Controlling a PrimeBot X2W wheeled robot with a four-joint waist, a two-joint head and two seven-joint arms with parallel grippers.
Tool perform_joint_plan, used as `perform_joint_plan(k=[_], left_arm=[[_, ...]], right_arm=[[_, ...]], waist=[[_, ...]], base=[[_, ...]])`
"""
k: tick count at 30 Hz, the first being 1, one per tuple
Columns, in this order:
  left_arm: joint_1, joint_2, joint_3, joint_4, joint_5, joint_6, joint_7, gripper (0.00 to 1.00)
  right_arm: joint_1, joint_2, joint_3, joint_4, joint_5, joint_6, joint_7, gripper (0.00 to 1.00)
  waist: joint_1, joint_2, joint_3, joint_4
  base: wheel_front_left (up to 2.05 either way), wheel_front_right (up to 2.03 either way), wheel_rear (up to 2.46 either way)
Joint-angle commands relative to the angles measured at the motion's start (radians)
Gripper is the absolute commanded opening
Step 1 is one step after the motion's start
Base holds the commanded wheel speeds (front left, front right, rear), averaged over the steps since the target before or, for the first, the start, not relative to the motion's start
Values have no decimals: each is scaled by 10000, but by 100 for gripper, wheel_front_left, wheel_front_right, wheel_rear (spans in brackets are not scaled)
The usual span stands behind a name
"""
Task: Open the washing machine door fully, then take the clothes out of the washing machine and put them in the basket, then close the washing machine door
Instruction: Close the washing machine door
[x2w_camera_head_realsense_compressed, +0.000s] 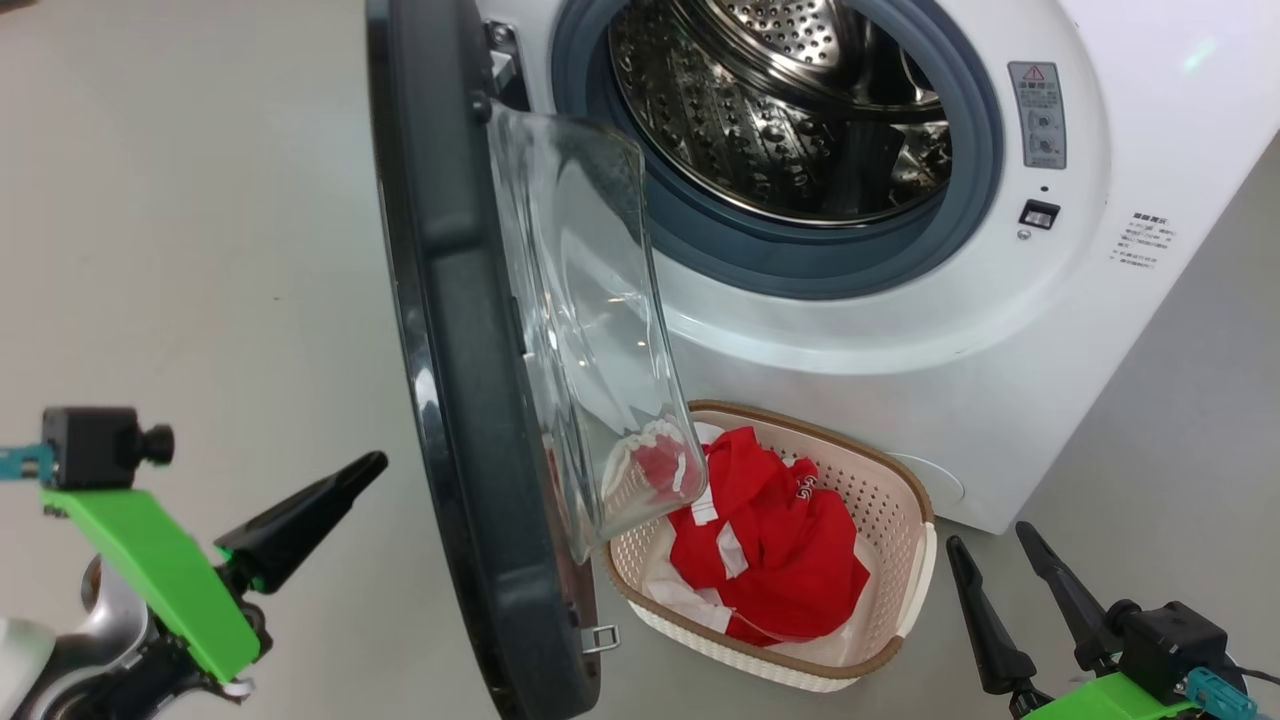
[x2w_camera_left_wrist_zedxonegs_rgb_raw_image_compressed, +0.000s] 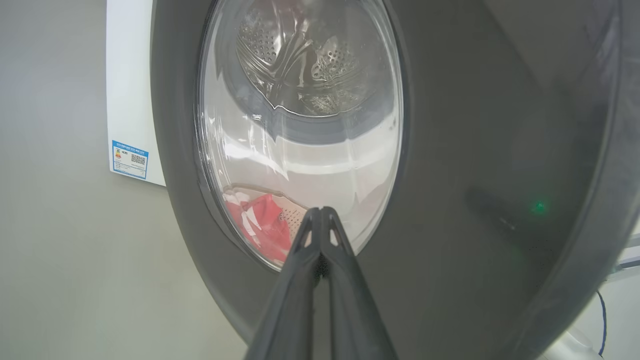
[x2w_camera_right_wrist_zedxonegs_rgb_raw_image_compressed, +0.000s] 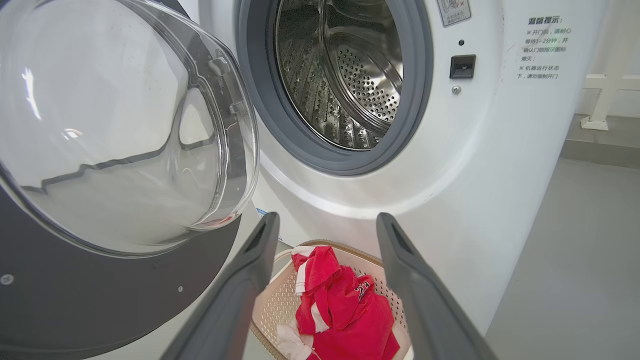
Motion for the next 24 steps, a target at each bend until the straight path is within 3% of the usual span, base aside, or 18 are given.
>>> perform_joint_plan(k=[1, 7, 9, 14, 18, 24], left_arm=[[-169, 471, 505, -18, -40, -67, -249, 0], [523, 353, 474, 507, -126, -67, -1361, 0], [760, 354, 414, 669, -83, -67, -1681, 24], [1285, 217, 310, 1164, -75, -67, -2583, 51], [1593, -4, 254, 1553, -285, -67, -3216, 96], [1929, -231, 106, 2066, -409, -67, -4051, 100]], right_arm=[[-17, -93, 236, -246, -78, 48, -65, 100], [45, -95, 304, -193, -45, 48, -65, 100], [80, -92, 312, -189, -34, 48, -65, 100], [140, -123, 336, -193, -21, 48, -65, 100], [145, -151, 346, -188, -19, 48, -65, 100], [129, -199, 382, -152, -1, 48, -65, 100]], waist=[[0, 0, -87, 107], [0, 0, -286, 299], [0, 0, -340, 351], [0, 0, -373, 460], [0, 0, -376, 506], [0, 0, -379, 523]], base=[[0, 0, 0], [0, 0, 0], [0, 0, 0], [0, 0, 0], [0, 0, 0], [0, 0, 0]])
